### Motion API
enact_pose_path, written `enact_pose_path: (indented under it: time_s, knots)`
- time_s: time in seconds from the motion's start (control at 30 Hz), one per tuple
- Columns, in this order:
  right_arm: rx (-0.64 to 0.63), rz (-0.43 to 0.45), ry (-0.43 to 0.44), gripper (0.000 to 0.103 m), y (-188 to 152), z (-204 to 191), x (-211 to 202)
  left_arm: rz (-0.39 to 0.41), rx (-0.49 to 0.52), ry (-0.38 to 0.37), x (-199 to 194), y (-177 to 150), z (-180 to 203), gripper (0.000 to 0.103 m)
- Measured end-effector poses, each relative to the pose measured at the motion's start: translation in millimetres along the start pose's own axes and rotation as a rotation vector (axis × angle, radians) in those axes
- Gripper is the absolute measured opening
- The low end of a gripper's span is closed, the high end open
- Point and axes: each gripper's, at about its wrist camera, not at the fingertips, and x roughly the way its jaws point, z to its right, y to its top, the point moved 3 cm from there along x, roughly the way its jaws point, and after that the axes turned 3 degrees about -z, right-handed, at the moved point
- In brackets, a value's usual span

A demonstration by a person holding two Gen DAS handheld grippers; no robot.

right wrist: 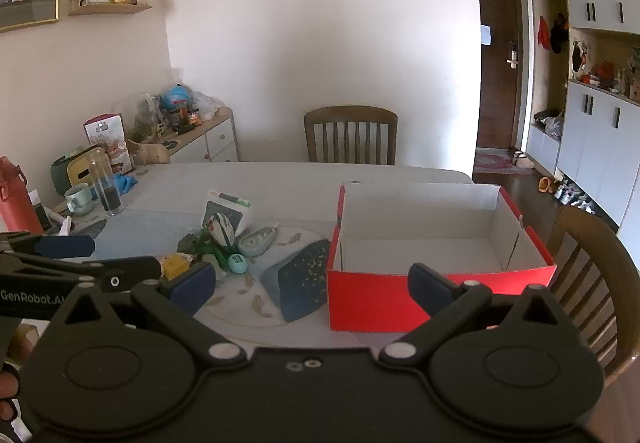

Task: Organize objects
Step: 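Move both tools toward the clutter beside the red box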

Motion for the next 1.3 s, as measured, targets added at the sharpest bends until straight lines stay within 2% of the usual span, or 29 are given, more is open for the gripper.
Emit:
enact_pose_path:
  time_s: [0.33, 0.57, 0.9, 1.1, 1.3]
  knots:
    - [-0.024, 0.001, 0.018, 0.102, 2, -7, 3, -0.001, -0.031, 0.006, 0, -3, -11, 0.103]
    - [-0.025, -0.03, 0.004, 0.102, 7, -22, 26, -0.024, -0.031, 0.005, 19, 0, -35, 0.103]
    - [-0.095, -0.129, 0.034, 0.102, 11, -71, 80, -0.082, -0.008, -0.038, 64, 10, -96, 0.103]
    - [-0.118, -0.2, 0.056, 0.101, 10, -96, 112, -0.143, -0.002, -0.011, 99, 7, -134, 0.103]
    - [-0.15, -0.29, 0.116, 0.098, 2, -122, 145, -0.21, 0.012, 0.001, 131, -2, -169, 0.103]
